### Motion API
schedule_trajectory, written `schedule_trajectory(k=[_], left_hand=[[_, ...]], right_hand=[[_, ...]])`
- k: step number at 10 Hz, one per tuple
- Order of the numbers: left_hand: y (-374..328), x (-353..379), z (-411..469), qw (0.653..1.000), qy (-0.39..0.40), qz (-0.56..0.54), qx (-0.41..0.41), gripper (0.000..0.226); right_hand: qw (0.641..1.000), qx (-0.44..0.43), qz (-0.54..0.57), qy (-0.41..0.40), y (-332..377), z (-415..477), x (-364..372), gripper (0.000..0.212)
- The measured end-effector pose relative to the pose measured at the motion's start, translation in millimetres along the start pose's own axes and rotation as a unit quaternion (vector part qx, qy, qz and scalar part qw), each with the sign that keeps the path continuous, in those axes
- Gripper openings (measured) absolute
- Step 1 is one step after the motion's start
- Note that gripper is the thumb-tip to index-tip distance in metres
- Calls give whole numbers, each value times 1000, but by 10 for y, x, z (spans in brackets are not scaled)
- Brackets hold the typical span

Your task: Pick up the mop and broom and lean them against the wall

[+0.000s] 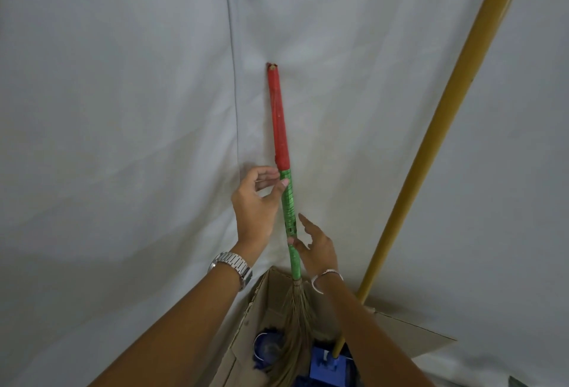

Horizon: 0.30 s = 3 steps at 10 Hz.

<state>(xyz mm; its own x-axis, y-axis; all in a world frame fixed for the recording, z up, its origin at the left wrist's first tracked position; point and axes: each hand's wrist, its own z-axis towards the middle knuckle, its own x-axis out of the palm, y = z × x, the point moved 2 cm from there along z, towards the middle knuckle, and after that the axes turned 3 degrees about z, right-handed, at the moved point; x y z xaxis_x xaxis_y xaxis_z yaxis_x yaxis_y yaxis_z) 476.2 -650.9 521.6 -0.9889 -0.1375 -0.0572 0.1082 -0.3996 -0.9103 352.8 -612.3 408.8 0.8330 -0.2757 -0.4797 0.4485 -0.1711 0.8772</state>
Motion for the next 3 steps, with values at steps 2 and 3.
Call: schedule_trajectory(k=[2,3], left_hand=[[-394,-85,-241,980,64,156,102,20],[-694,-111,-304,945,51,265,186,29]], right_hand=[[989,-73,-123,30,177,-441,-295,53],[972,-148,-178,22,454,-554,-540,51]])
